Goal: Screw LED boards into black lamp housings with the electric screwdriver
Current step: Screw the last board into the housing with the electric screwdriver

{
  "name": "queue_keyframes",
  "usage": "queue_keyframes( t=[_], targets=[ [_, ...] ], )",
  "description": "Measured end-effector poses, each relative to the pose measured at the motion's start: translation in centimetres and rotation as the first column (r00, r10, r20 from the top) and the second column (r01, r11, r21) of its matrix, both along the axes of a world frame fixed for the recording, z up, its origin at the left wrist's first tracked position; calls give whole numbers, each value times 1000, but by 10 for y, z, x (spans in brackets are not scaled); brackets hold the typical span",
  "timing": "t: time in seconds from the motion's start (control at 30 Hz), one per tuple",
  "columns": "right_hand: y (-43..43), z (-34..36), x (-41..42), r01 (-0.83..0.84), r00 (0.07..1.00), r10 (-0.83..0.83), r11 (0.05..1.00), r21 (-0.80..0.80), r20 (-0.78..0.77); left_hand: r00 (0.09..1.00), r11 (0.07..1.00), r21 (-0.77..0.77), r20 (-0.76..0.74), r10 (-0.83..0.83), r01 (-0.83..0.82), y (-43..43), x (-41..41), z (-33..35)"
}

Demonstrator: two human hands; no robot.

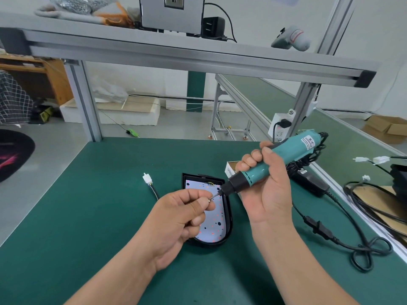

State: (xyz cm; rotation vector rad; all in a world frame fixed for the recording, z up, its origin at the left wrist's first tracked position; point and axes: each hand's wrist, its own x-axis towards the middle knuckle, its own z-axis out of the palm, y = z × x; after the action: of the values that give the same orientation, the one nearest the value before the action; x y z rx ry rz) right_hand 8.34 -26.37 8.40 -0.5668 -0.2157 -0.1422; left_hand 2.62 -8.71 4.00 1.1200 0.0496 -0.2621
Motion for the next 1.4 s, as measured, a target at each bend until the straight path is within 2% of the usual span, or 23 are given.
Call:
queue_keyframes(
  t=[0.4, 0.7, 0.97, 1.4],
  targets=[
    [-2, -1, 1, 3, 1000, -3, 1000, -16, 17, 999, 999, -26, 20, 27, -27, -1, 0, -4],
    [2, 1, -6, 41, 994, -26, 989, -142, 109, 982, 980, 129, 131, 133, -150, -4, -2, -2],
    [6, -11, 2, 88, 986, -89, 996, -12, -139, 970, 958, 222, 197, 139, -182, -5, -1, -3],
    [5, -15, 4, 77, 982, -69, 996, 42, -174, 979, 971, 189, 172, 113, -146, -4, -4, 3]
  ],
)
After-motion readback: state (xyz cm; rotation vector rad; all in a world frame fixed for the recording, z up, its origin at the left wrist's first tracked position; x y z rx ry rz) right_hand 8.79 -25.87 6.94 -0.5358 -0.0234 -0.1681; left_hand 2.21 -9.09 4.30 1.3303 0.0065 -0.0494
